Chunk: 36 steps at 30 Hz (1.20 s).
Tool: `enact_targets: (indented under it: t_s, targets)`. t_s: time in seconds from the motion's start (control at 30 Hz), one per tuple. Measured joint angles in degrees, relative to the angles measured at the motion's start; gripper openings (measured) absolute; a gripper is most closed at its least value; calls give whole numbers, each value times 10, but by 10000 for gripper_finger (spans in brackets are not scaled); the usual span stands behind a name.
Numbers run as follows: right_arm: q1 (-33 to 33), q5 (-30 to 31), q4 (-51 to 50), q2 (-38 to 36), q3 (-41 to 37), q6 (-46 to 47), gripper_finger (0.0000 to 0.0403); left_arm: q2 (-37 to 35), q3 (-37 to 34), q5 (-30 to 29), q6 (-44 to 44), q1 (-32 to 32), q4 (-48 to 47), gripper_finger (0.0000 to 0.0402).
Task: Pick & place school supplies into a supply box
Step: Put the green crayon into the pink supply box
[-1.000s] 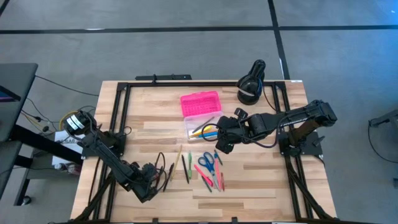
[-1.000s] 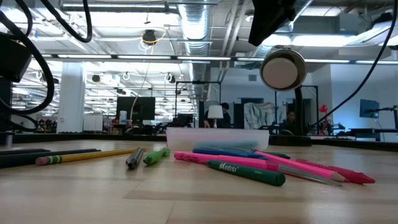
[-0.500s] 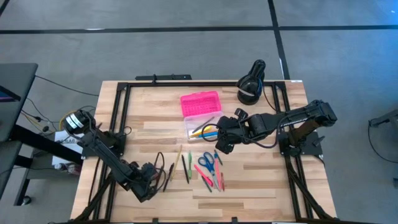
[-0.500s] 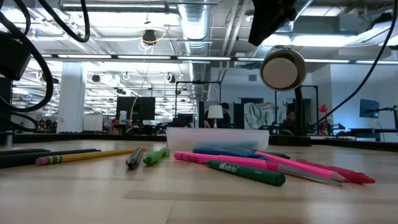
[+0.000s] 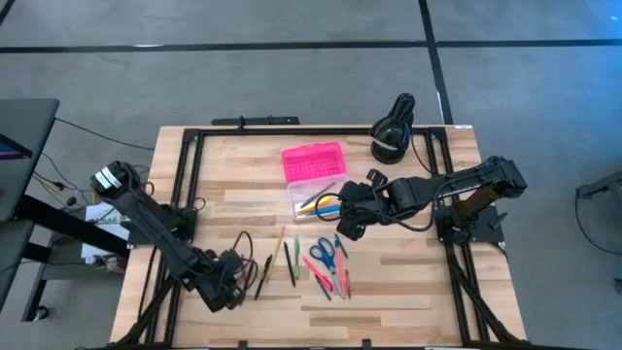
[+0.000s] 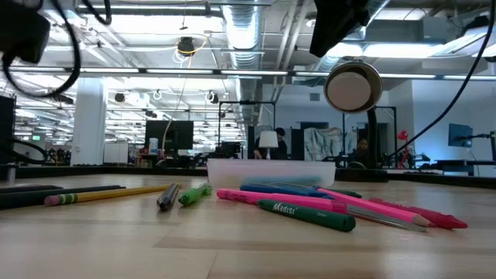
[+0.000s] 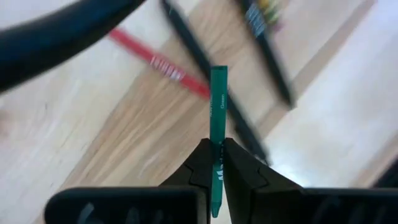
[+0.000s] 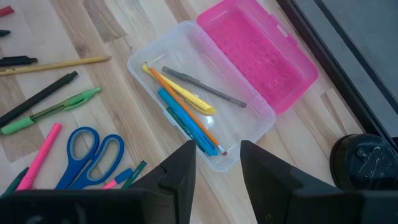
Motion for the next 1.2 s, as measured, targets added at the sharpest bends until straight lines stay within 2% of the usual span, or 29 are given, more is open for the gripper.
enact_targets:
  t_s: [0.1, 0.2, 0.37, 0.47, 0.63, 0.83, 1.0, 1.2]
  targets:
    - [0, 0, 0, 0, 0, 0, 118, -33, 0, -40, 13, 20, -12, 9]
    - [0, 0, 0, 0, 0, 4, 118, -59, 1, -73, 64, 61, -20, 9]
    - [1, -8, 1, 0, 0, 15, 118, -83, 1, -98, 214, 171, -2, 10]
    - [2, -23, 6, 0, 0, 20, 118, -85, 1, -98, 327, 250, 52, 10]
    - [10, -29, 31, 0, 0, 30, 118, -79, 1, -59, 493, 374, 166, 11]
    - [29, -29, 35, 0, 0, 64, 118, -79, 1, -15, 592, 480, 248, 11]
    - [56, -30, 55, 0, 0, 64, 118, -59, 2, 29, 637, 524, 290, 11]
    - [76, -30, 80, 0, 0, 71, 118, 21, 7, 94, 652, 553, 355, 11]
